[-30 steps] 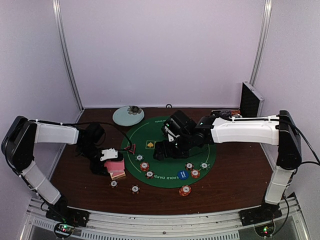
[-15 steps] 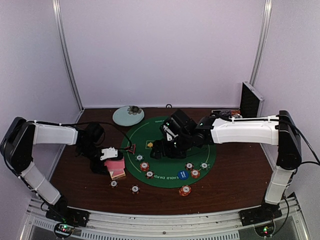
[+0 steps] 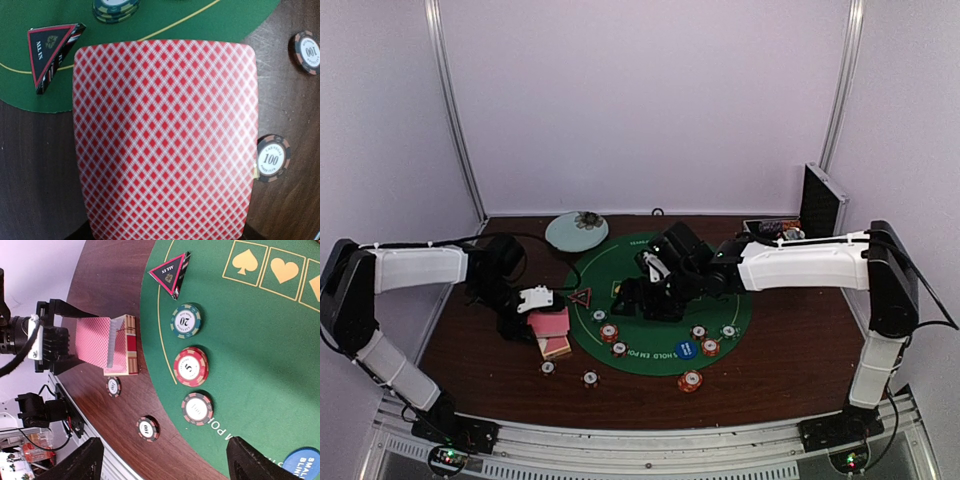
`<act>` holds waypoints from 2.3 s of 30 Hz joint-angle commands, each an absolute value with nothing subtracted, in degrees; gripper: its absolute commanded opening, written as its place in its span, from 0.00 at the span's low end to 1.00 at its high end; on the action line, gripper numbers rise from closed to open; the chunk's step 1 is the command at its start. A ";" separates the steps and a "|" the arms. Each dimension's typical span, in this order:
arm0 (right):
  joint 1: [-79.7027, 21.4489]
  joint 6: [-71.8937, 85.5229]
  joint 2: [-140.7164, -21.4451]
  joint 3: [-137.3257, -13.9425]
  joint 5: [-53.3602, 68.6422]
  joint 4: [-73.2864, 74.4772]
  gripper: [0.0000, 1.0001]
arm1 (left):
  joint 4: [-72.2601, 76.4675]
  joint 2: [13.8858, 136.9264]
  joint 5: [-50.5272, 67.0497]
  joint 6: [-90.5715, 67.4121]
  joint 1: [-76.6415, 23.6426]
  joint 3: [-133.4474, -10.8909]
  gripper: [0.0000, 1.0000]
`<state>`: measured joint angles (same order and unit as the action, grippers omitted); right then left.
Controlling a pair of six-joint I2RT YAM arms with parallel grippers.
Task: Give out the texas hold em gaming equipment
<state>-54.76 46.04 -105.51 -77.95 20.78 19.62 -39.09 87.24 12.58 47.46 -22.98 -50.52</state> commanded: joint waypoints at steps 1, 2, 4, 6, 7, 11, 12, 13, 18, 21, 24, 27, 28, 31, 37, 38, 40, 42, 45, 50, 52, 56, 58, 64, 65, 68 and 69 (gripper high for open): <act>-54.00 49.71 -106.35 -76.40 25.24 12.73 0.90 | -41.99 84.75 16.03 45.80 -23.25 -53.93 0.00; -53.95 50.60 -106.41 -75.89 26.15 11.14 0.90 | -42.67 84.53 16.21 45.35 -23.29 -54.53 0.00; -53.72 52.34 -106.78 -75.53 27.73 8.02 0.91 | -44.38 84.18 17.52 44.58 -23.29 -55.93 0.00; -53.63 53.67 -107.59 -75.70 29.44 5.52 0.91 | -45.80 83.87 19.09 43.43 -23.29 -57.33 0.00; -53.55 54.26 -108.10 -76.11 30.30 4.50 0.91 | -46.43 83.78 19.82 42.85 -23.29 -57.99 0.00; -53.44 57.31 -110.97 -77.61 34.50 -0.55 0.92 | -48.29 83.53 20.77 41.22 -23.93 -60.34 0.00; -53.36 58.26 -111.78 -77.84 35.56 -3.22 0.92 | -48.63 83.50 20.74 41.08 -24.26 -60.76 0.00; -53.35 59.17 -112.45 -78.22 36.37 -4.53 0.92 | -48.91 83.43 20.82 40.97 -24.48 -61.15 0.00; -53.31 62.55 -115.59 -80.23 39.50 -10.01 0.92 | -50.22 83.32 20.64 40.61 -25.60 -62.83 0.00; -53.30 64.75 -116.80 -80.41 41.08 -13.86 0.92 | -50.29 83.38 19.89 40.65 -26.33 -62.95 0.00; -53.31 65.94 -117.53 -80.55 41.63 -15.41 0.91 | -50.40 83.26 19.88 40.68 -26.45 -63.08 0.00; -53.28 66.54 -118.24 -80.86 42.03 -16.25 0.91 | -50.95 83.17 20.20 40.30 -26.62 -63.51 0.00; -53.34 66.78 -118.44 -81.01 42.20 -16.43 0.91 | -50.90 83.15 20.27 40.12 -26.70 -63.62 0.00; -53.29 67.65 -119.43 -81.43 42.68 -17.42 0.90 | -50.92 82.99 20.46 40.08 -27.01 -63.87 0.00; -53.46 68.66 -121.05 -83.33 43.52 -18.32 0.84 | -51.42 82.99 21.12 39.55 -27.50 -65.18 0.00; -53.50 68.71 -121.29 -83.63 43.59 -18.30 0.84 | -51.50 83.00 21.15 39.51 -27.63 -65.26 0.00; -53.44 68.97 -121.65 -83.91 43.68 -18.53 0.82 | -51.76 82.91 21.23 39.55 -27.85 -65.45 0.00; -53.39 69.40 -122.03 -84.11 43.83 -19.14 0.81 | -52.24 82.96 21.45 39.54 -28.01 -65.71 0.00; -53.46 70.75 -122.78 -84.29 44.15 -21.20 0.78 | -52.29 82.68 21.62 39.53 -28.21 -65.83 0.00; -53.53 72.79 -124.27 -85.09 44.88 -23.66 0.72 | -52.29 82.51 21.60 39.37 -28.68 -66.24 0.00; -53.61 73.77 -124.97 -85.62 45.16 -24.76 0.66 | -52.32 82.59 21.39 39.21 -28.95 -66.42 0.00; -53.94 74.70 -125.99 -86.86 45.51 -25.10 0.59 | -52.31 82.73 21.46 39.25 -29.24 -66.77 0.00; -54.03 75.16 -126.27 -87.23 45.63 -25.48 0.56 | -52.34 82.83 21.52 39.36 -29.26 -66.88 0.00; -54.05 77.37 -126.74 -86.58 45.94 -28.52 0.42 | -52.30 82.96 21.16 39.72 -29.36 -66.90 0.00; -54.05 77.68 -126.84 -86.39 45.95 -28.95 0.39 | -52.31 82.96 21.04 39.73 -29.40 -66.89 0.00; -53.98 78.79 -126.98 -86.07 45.97 -29.99 0.24 | -52.21 83.35 20.36 39.62 -29.52 -67.11 0.00; -53.97 79.02 -127.00 -86.05 45.97 -29.98 0.19 | -52.11 83.61 20.05 39.39 -29.53 -67.31 0.00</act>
<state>-53.76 77.41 -126.04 -85.52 45.45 -27.14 -52.88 84.03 19.57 39.72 -29.04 -65.08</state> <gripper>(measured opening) 0.266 0.671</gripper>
